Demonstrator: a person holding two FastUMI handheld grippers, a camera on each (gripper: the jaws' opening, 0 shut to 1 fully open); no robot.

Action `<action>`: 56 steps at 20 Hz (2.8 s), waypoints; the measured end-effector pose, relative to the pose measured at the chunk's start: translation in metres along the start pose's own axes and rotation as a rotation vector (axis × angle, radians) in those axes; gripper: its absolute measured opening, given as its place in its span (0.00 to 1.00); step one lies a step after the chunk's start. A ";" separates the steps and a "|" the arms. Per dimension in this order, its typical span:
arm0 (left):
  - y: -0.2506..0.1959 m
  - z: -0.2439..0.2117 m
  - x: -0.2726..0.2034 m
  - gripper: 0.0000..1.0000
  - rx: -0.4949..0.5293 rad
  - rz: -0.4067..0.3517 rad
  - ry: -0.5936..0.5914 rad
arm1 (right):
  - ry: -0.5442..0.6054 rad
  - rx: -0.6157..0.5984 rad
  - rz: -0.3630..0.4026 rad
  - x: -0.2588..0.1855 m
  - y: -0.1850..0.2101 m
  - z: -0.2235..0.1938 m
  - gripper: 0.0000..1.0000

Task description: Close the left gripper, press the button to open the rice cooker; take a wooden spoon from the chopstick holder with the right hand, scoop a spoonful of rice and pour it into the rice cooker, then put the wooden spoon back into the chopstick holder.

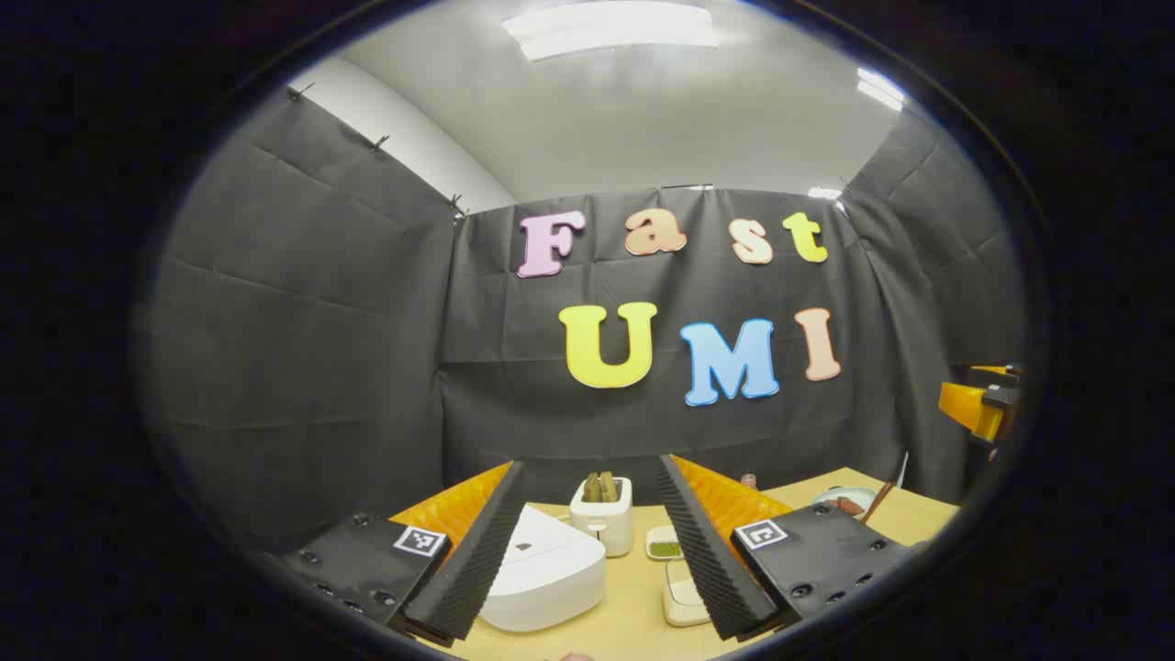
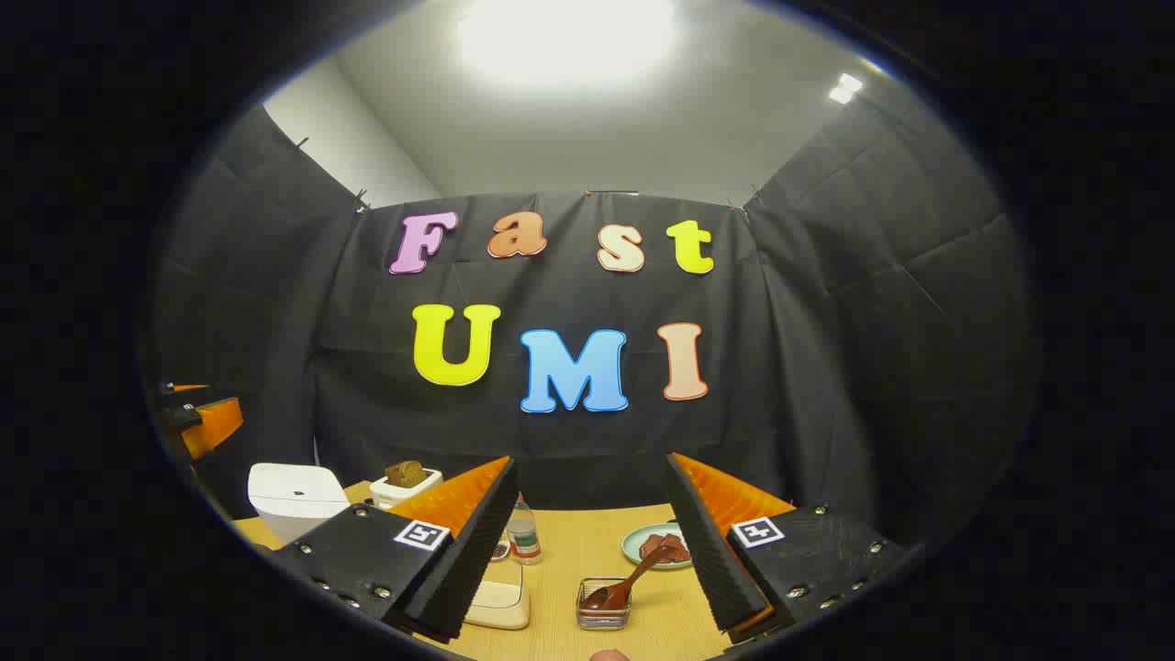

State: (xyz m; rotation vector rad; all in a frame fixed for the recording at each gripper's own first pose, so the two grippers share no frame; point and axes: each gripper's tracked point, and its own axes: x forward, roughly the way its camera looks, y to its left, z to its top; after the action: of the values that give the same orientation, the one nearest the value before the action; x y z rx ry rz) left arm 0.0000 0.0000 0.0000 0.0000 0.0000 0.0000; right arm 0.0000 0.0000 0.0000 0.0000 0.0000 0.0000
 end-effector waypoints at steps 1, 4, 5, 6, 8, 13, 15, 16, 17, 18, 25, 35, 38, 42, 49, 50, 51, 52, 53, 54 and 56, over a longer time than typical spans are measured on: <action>0.001 0.001 0.001 0.98 -0.001 0.004 -0.001 | -0.001 0.001 0.003 0.000 0.000 -0.001 0.96; 0.004 0.000 0.002 0.96 -0.002 0.018 0.000 | 0.012 0.008 0.010 0.004 0.002 -0.005 0.96; 0.005 0.001 0.002 0.96 0.000 0.024 -0.002 | 0.014 0.009 0.010 0.005 0.001 -0.007 0.96; 0.005 -0.001 0.004 0.98 0.002 0.028 -0.003 | 0.014 0.009 0.008 0.007 0.001 -0.007 0.96; 0.006 -0.001 0.006 0.96 0.005 0.030 -0.004 | 0.015 0.008 0.006 0.010 0.000 -0.006 0.96; 0.015 -0.001 0.010 0.96 -0.016 0.053 -0.006 | 0.018 -0.009 -0.001 0.018 -0.002 -0.008 0.96; 0.020 -0.003 0.012 0.98 -0.024 0.058 -0.003 | 0.017 -0.009 0.006 0.019 0.002 -0.006 0.96; 0.021 -0.006 0.014 0.98 -0.024 0.061 -0.001 | 0.019 -0.012 0.010 0.020 0.003 -0.007 0.96; 0.023 -0.006 0.014 0.98 -0.026 0.064 0.002 | 0.020 -0.018 0.011 0.020 0.004 -0.009 0.96; 0.022 -0.007 0.014 0.96 -0.029 0.062 0.004 | 0.022 -0.022 0.013 0.020 0.005 -0.009 0.96; 0.021 -0.008 0.012 0.89 -0.004 0.045 0.004 | 0.031 -0.024 0.022 0.019 0.012 -0.013 0.96; 0.025 -0.022 0.012 0.09 -0.019 0.007 0.031 | 0.042 -0.034 0.023 0.015 0.015 -0.018 0.96; 0.036 -0.030 0.018 0.09 -0.028 0.009 0.047 | 0.040 -0.031 0.016 0.012 0.016 -0.017 0.96; 0.057 -0.036 0.038 0.09 -0.030 0.023 0.066 | 0.028 -0.060 -0.003 0.010 0.015 -0.013 0.96; 0.092 -0.077 0.084 0.09 -0.099 0.026 0.155 | 0.023 -0.079 -0.058 0.005 0.011 -0.010 0.96; 0.095 -0.087 0.092 0.09 -0.124 0.019 0.175 | 0.023 -0.081 -0.067 0.004 0.012 -0.010 0.96; 0.100 -0.096 0.101 0.09 -0.146 0.025 0.199 | 0.025 -0.080 -0.075 0.004 0.012 -0.011 0.96; 0.106 -0.105 0.110 0.09 -0.165 0.030 0.219 | 0.031 -0.081 -0.085 0.003 0.012 -0.013 0.96; 0.112 -0.113 0.117 0.09 -0.180 0.037 0.232 | 0.035 -0.084 -0.094 0.002 0.011 -0.013 0.96; 0.115 -0.121 0.123 0.09 -0.190 0.037 0.239 | 0.035 -0.090 -0.106 0.001 0.010 -0.012 0.96; 0.120 -0.135 0.135 0.09 -0.188 0.032 0.256 | 0.036 -0.100 -0.130 -0.002 0.008 -0.012 0.96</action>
State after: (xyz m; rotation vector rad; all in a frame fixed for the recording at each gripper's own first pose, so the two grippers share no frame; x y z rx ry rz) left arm 0.1350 0.1199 -0.1351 -0.1880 0.2558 0.0319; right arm -0.0021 0.0082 -0.0125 -0.0998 0.0363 -0.1300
